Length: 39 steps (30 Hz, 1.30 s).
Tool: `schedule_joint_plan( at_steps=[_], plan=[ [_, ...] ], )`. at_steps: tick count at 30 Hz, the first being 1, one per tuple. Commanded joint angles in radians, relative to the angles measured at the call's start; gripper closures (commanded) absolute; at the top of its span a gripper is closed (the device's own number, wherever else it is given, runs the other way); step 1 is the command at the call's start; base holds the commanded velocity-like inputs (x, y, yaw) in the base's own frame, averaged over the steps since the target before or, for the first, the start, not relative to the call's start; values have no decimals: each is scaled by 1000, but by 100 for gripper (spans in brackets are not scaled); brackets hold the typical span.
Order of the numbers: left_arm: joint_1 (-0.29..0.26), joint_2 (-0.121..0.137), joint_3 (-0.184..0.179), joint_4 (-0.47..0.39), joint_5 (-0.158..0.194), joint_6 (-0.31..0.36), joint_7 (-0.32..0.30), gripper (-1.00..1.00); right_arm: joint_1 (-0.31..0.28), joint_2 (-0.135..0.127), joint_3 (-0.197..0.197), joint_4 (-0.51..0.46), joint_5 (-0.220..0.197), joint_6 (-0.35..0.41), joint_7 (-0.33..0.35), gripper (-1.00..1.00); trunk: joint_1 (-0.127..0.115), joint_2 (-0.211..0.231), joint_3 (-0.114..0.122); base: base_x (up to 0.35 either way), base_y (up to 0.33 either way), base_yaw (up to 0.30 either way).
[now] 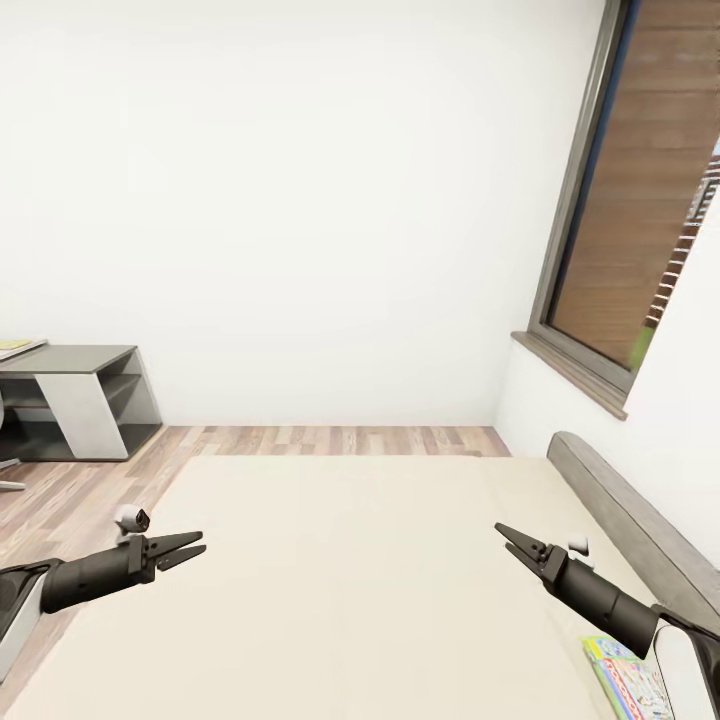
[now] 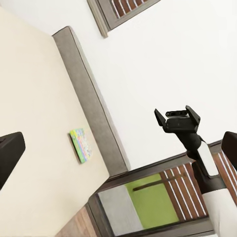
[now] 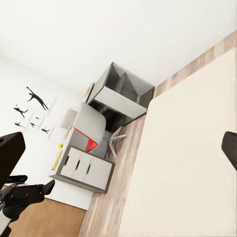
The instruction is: Put all the toys in the child's room - the three board games (two on the bed and one on the table), the two jigsaw puzzles on the table, and the tennis ball on the table - inside the toy box on the table in the child's room.
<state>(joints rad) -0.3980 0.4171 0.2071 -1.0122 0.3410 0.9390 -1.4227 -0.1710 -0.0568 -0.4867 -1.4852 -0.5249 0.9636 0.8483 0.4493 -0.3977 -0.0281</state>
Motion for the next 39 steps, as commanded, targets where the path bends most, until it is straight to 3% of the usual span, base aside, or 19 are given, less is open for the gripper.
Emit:
schedule_joint_plan(
  at_steps=[1,26,39],
  plan=[
    [-1,0,0,-1,1,10,-2,-100,-1,0,-1,0,2,4,5,-100,1,-2,-2,0,-297,0],
    [-1,0,0,0,1,11,-3,-100,-2,-1,-1,0,2,6,5,-100,1,-2,-2,0,-288,0],
    [-1,0,1,0,1,11,-4,-100,-1,-1,-1,0,2,7,5,-100,1,-2,-2,0,-70,0]
  ],
)
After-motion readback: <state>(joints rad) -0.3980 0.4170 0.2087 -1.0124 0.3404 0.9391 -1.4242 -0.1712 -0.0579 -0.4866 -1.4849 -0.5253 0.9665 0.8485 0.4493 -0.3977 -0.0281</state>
